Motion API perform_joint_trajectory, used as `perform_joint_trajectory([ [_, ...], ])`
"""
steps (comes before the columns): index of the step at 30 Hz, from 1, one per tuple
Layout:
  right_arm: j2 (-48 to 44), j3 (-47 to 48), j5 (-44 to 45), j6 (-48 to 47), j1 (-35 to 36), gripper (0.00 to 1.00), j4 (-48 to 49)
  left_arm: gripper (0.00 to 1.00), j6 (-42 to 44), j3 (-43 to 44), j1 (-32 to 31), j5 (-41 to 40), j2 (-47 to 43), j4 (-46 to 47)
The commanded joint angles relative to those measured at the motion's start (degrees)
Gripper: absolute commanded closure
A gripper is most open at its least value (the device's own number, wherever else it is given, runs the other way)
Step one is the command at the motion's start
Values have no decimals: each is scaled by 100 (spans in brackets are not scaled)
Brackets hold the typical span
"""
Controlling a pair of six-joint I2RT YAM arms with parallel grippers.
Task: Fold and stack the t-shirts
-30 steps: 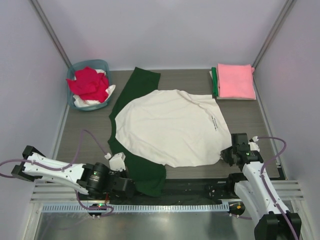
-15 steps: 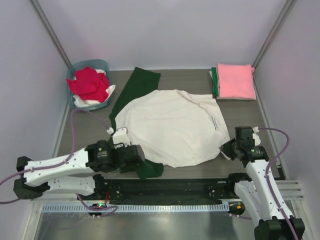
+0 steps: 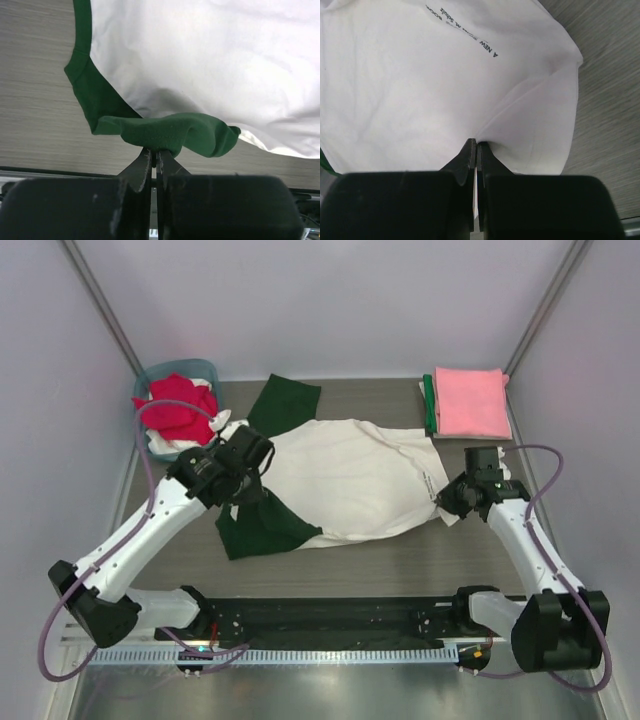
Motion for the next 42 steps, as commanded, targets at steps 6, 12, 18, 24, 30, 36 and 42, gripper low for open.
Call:
perform_joint_trajectory([
  [6, 1303, 999, -266, -444, -13, 99, 660, 100, 1367, 912, 1018, 501, 921, 560],
  [12, 2042, 1492, -152, -559, -4, 99, 775, 100, 1815, 1448, 1405, 440, 1729, 674],
  [18, 3026, 2001, -152, -646, -13, 99, 907, 100, 2088, 1992, 1888, 545, 2799, 885],
  [24, 4432, 3942, -153, -1172, -48, 15, -85, 66, 2106, 4411, 2477, 1019, 4654, -289],
  [30, 3531, 3691, 392, -1437, -119, 5, -227, 30, 1852, 3579, 2310, 985, 3517, 58],
  [36, 2036, 1653, 7, -1358, -592, 22, 326, 30, 1185, 494, 2310, 1142, 1524, 919],
  [42, 1516, 105, -811, -1385, -1173, 27, 1012, 30, 402, -1959, 2328, 1301, 211, 1939],
])
